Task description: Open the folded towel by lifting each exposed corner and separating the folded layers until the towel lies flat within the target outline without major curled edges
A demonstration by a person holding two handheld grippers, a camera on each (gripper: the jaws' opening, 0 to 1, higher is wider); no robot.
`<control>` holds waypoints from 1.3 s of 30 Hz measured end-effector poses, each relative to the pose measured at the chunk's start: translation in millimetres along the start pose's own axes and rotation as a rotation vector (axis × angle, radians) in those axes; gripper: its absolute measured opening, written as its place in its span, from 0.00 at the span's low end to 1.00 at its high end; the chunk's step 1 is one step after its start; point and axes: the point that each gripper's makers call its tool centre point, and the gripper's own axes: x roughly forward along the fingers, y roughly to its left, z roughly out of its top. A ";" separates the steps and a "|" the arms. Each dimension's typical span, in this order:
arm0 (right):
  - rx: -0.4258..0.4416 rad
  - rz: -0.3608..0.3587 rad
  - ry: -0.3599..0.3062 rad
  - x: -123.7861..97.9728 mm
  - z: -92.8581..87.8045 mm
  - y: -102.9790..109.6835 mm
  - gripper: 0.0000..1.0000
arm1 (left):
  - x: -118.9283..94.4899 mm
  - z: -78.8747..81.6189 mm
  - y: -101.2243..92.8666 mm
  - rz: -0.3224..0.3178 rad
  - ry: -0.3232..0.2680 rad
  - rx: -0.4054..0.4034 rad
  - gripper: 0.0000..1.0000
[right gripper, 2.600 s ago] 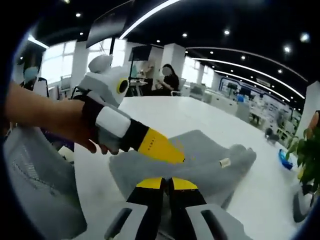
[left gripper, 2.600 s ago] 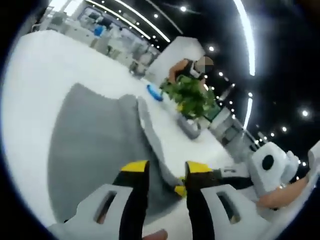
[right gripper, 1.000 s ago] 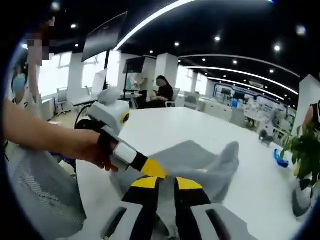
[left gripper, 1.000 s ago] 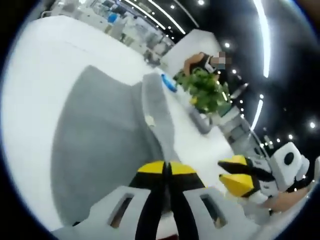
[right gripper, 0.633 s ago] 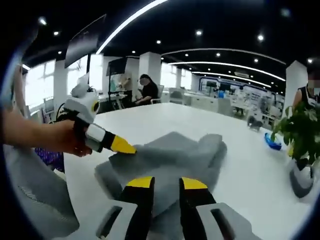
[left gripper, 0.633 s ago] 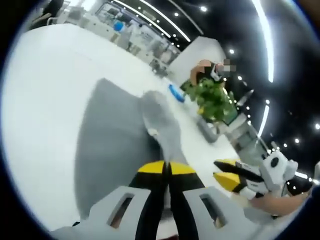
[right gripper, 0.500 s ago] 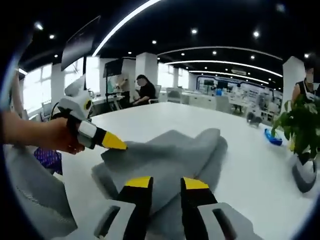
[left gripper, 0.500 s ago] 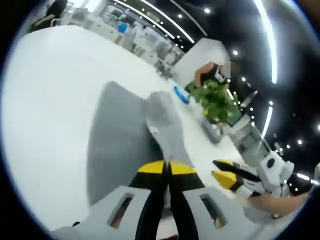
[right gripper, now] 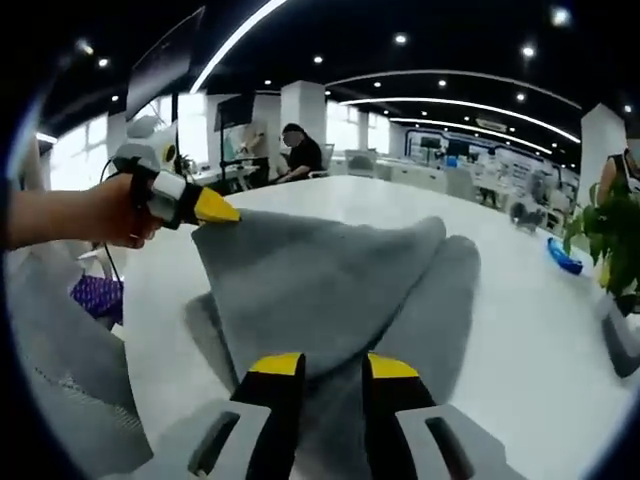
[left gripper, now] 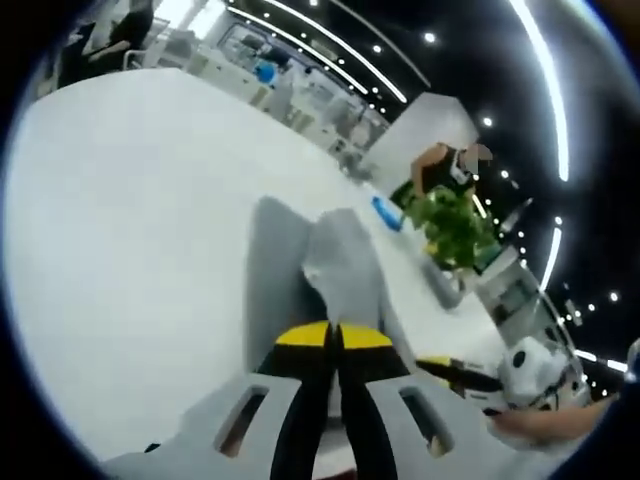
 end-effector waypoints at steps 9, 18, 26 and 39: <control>0.001 0.010 0.046 1.9 -14.2 2.5 0.19 | -0.8 -10.2 7.1 0.015 0.010 -0.009 0.01; 0.003 0.014 0.060 3.0 -19.1 3.9 0.19 | -2.3 -12.4 10.5 0.029 0.019 -0.004 0.01; 0.006 0.017 0.063 3.7 -20.6 4.6 0.19 | -3.6 -12.6 12.1 0.038 0.022 0.008 0.01; 0.002 0.007 0.052 3.6 -17.3 1.5 0.18 | -3.9 -13.2 17.8 0.054 0.028 0.008 0.01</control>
